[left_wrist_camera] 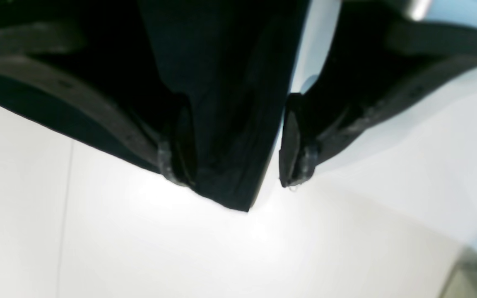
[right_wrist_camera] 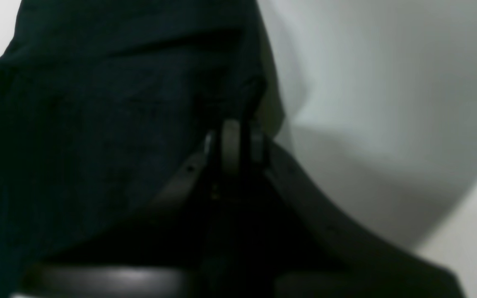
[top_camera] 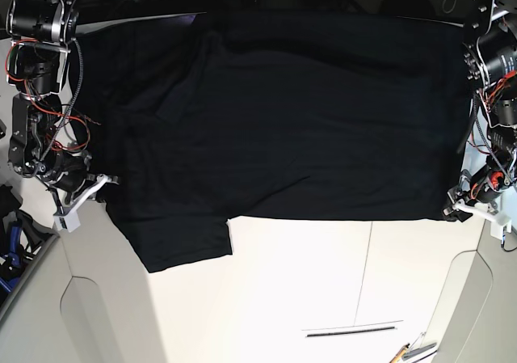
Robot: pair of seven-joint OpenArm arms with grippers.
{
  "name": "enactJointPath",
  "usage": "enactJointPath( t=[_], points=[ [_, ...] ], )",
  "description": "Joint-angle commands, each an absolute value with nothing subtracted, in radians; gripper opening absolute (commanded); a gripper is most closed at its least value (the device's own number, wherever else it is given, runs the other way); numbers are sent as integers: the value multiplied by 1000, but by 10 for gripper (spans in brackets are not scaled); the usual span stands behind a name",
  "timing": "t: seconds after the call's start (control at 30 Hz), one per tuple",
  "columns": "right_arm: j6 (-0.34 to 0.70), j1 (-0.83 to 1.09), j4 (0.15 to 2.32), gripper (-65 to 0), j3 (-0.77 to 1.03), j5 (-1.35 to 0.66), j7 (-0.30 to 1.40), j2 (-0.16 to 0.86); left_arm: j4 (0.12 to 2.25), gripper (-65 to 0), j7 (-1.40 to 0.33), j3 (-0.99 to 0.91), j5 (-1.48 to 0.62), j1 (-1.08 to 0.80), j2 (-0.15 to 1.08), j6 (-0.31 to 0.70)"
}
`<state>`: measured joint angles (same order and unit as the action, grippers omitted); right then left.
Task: Fold the T-shirt properly
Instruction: 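Slide the right gripper along the shirt side toward the hem and grasp, then lift the hem with both grippers and fold it over toward the collar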
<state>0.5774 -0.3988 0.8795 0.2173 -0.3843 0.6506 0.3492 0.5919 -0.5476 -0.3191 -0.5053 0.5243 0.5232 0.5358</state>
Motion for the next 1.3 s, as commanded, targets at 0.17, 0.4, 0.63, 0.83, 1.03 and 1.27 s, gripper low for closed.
enactJointPath(
  t=[0.17, 0.4, 0.63, 0.83, 1.03, 1.27],
  points=[
    [579, -420, 891, -650, 218, -385, 647, 363, 602, -300, -519, -322, -503, 554, 523, 542],
    [579, -420, 891, -650, 218, -385, 647, 363, 602, -313, -498, -322, -495, 554, 493, 518],
    [572, -419, 909, -650, 224, -388, 673, 363, 606, -650, -448, -322, -497, 553, 522, 514],
    [572, -367, 1080, -650, 301, -497, 779, 363, 672, -650, -521, -322, -605, 503, 544, 614],
    [572, -241, 1327, -650, 389, -511, 883, 363, 883, -650, -688, -386, -768, 360, 548, 678],
    [572, -84, 1542, -650, 471, -630, 1022, 363, 1128, -650, -900, -581, -915, 162, 548, 678]
  ],
)
